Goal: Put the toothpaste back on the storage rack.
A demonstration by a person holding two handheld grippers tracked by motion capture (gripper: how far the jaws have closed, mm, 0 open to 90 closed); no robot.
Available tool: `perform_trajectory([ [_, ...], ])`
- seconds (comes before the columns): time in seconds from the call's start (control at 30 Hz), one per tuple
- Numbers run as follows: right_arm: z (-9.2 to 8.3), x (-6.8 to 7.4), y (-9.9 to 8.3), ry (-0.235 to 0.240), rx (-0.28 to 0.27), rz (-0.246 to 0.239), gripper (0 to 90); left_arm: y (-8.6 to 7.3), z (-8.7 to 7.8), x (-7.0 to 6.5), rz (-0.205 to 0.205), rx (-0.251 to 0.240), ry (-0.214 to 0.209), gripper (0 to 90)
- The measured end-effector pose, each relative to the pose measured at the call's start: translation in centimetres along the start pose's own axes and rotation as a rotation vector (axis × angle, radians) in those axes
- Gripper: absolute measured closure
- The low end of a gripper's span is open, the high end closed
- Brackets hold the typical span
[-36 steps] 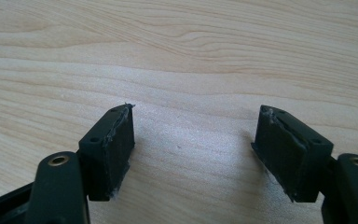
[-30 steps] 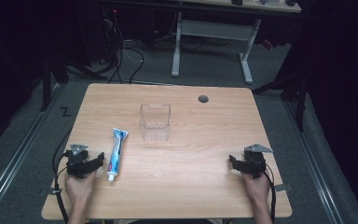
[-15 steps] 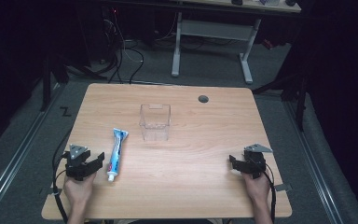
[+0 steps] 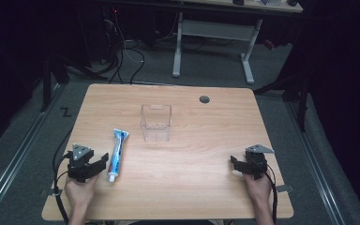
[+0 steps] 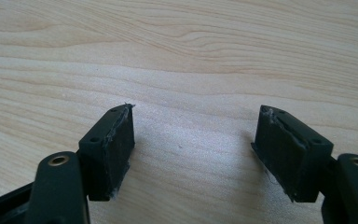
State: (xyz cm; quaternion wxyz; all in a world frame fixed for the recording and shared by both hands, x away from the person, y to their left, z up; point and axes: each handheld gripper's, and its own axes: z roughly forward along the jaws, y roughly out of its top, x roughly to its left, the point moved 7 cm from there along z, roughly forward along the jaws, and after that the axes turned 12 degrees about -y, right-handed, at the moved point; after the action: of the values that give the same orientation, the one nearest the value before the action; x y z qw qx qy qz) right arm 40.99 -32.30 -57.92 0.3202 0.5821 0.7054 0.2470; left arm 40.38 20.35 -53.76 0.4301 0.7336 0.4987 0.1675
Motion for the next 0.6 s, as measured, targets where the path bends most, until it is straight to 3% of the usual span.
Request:
perform_trajectory([
  [0.1,0.0,0.0,0.0,0.000,0.000,0.001,28.6,0.2,0.0,-0.5,0.036,0.012,0.001,40.5],
  [0.2,0.0,0.0,0.0,0.000,0.000,0.001,28.6,0.4,-0.1,-0.6,0.038,0.003,0.010,39.2],
  [0.3,0.0,0.0,0.0,0.000,0.000,0.001,28.6,0.5,0.0,-0.9,0.038,0.003,-0.013,39.2],
  [0.47,0.0,0.0,0.0,0.000,0.000,0.001,28.6,1.1,0.7,-1.7,0.042,0.032,-0.050,37.9],
  [0.6,0.0,0.0,0.0,0.000,0.000,0.000,28.6,1.5,1.3,-2.1,0.060,0.056,-0.049,38.0],
])
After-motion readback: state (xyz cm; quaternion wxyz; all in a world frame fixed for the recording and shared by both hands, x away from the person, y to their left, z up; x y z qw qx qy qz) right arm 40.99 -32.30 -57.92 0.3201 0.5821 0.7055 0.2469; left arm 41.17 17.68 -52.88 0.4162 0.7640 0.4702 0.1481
